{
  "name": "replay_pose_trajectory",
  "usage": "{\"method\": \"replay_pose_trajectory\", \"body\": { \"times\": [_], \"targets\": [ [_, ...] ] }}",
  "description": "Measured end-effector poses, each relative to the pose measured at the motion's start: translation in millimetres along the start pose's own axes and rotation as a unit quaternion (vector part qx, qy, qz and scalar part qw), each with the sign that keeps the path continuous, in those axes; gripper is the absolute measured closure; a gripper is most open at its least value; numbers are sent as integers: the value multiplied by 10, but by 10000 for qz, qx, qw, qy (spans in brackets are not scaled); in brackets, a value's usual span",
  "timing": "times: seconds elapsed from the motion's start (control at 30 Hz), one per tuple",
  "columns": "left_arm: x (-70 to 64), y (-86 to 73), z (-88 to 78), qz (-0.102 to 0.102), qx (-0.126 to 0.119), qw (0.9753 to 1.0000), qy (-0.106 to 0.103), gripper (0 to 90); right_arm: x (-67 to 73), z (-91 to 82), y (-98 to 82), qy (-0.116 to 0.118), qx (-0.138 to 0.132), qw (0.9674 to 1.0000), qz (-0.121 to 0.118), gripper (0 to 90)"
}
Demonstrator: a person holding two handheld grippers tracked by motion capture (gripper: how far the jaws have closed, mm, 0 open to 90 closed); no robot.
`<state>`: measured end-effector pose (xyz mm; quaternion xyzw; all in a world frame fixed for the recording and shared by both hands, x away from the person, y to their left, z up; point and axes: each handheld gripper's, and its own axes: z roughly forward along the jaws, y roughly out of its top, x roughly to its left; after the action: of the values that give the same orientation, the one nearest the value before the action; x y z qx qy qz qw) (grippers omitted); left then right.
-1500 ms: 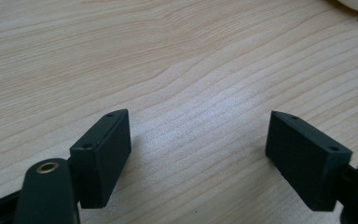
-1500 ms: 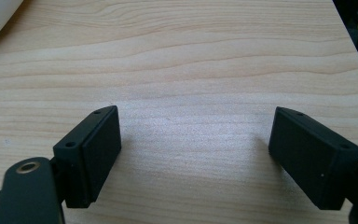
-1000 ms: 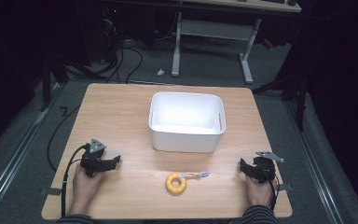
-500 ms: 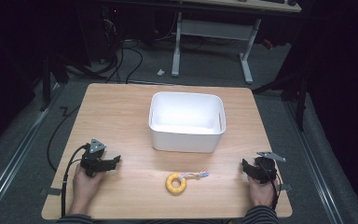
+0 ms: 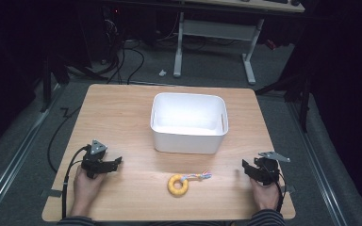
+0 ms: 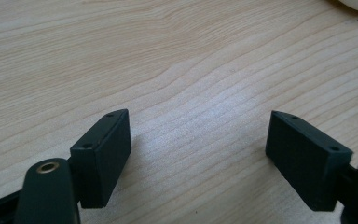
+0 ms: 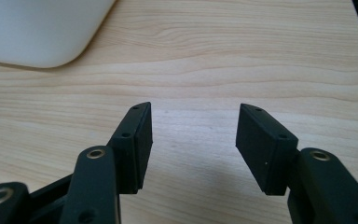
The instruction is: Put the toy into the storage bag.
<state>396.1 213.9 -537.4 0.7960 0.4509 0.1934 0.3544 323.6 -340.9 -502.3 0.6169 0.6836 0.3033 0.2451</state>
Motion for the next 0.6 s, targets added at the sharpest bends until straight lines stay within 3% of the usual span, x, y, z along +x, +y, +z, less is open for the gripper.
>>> {"method": "replay_pose_trajectory", "body": {
  "times": [0.37,0.6],
  "targets": [
    [1,0,0,1,0,10000,-2,225,209,-71,110,446,-10,9984,-359,482],
    [0,0,0,0,-1,10000,0,225,304,-85,172,579,130,9970,-498,498]
  ]
}}
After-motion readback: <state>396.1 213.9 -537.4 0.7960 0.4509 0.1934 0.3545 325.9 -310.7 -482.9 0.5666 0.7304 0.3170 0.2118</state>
